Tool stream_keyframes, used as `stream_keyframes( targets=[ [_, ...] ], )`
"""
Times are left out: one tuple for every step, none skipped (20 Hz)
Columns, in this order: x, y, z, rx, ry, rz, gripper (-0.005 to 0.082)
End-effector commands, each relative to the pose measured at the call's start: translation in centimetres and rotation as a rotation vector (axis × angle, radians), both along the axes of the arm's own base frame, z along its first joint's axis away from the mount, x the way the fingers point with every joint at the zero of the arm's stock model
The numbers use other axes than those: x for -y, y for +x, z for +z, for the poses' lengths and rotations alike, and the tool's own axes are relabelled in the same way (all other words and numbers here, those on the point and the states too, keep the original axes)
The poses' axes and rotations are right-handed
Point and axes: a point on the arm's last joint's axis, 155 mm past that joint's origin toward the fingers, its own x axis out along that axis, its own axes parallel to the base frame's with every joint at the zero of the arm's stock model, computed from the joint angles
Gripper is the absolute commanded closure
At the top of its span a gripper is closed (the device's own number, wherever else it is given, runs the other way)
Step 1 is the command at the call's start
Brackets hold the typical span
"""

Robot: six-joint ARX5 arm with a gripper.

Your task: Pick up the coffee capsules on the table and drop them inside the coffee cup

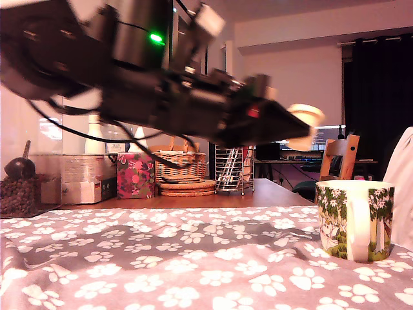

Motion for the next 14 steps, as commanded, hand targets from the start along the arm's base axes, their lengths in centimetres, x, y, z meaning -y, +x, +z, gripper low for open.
stream_keyframes(
  targets=[
    [0.9, 0.2, -0.6, 0.003, 0.003, -0.011, 0.0659],
    [1.3, 0.2, -0.8, 0.001, 0.004, -0.015, 0.0659],
    [1.8, 0.2, -1.0, -0.001, 0.006, -0.021, 0.0659],
    [2.2, 0.3, -1.2, -0.001, 0.006, -0.025, 0.066],
    [2.5, 0.4, -1.3, -0.001, 0.007, -0.028, 0.0659],
    [2.9, 0.5, -1.3, 0.0, 0.005, -0.03, 0.0659],
    [3.3, 0.5, -1.3, 0.001, 0.004, -0.036, 0.0659],
    [3.5, 0.5, -1.2, 0.003, 0.002, -0.039, 0.0659],
    [3.9, 0.4, -1.1, 0.006, -0.001, -0.044, 0.0659],
    [4.2, 0.4, -0.8, 0.011, -0.007, -0.047, 0.066],
    [4.5, 0.4, -0.9, 0.01, -0.006, -0.051, 0.0659],
    [4.8, 0.4, -1.0, 0.009, -0.005, -0.056, 0.0659],
    [5.1, 0.3, -1.5, 0.004, 0.002, -0.061, 0.0659],
    [5.2, 0.3, -1.8, 0.0, 0.006, -0.061, 0.0659]
  ],
)
